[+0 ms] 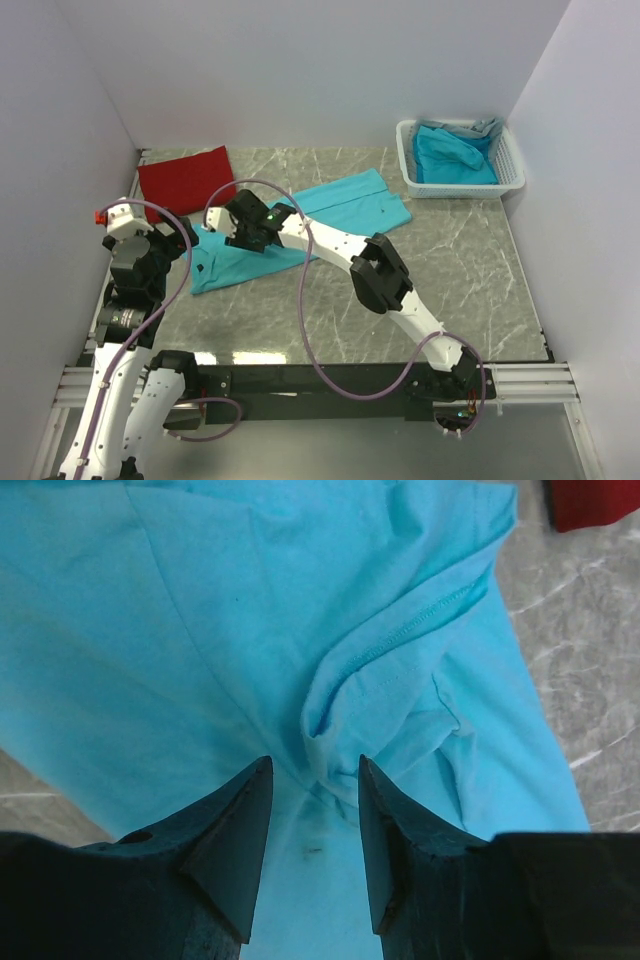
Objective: Fold and stack the t-shirts
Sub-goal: Fold the tshirt
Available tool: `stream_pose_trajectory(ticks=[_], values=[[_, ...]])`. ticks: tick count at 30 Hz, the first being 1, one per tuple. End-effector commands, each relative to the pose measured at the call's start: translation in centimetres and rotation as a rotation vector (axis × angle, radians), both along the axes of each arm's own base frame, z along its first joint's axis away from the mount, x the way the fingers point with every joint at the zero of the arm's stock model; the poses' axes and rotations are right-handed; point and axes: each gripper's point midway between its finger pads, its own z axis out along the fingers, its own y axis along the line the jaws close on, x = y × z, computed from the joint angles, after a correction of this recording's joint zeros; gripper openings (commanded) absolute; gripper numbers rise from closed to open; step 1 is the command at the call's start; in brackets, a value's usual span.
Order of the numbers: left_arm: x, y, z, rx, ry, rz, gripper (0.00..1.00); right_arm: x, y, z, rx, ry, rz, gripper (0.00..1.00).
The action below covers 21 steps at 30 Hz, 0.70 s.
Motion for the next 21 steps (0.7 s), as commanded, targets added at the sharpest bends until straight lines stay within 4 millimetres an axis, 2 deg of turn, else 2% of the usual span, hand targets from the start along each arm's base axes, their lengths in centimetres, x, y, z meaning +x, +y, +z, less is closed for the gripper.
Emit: stream_pose_trajectory(ticks=[1,6,9,10,13,16,18,21], values=[[0.1,0.1,0.8,0.009,-0.045,0.004,0.99,0.4,0.9,1.0,0.038,-0.024,-0.017,0.47],[0.1,0.0,0.8,0.009,-0.043,-0.003,0.99,1.5,1.1,0.3,0.027,-0.054,-0.052,0.40],[0.2,0.0,0.7,0.010,-0.039,-0.003,0.99,1.8,1.2,0.4,0.029,-0.072,-0.055,0.28],[0.2,0.0,0.7,0.009,-0.040,-0.004,0.99,1.8,1.1,0.3,0.025,-0.072,-0.054,0.18],[0.2,0.0,0.7,0.011,-0.038,-0.006,0.99,1.8,1.0,0.3,0.026,-0.069,-0.053,0.00],[0.2,0.0,0.6,0.012,-0.037,-0.005,0.99,1.7,1.0,0.8,0.037,-0.072,-0.054,0.00],[0.2,0.0,0.6,0.013,-0.035,-0.005,0.99,2.1,0.9,1.8,0.056,-0.091,-0.070,0.00],[0.3,0.0,0.5,0.014,-0.032,-0.006,0.99,3.4,-0.1,3.1,0.077,-0.120,-0.119,0.00]])
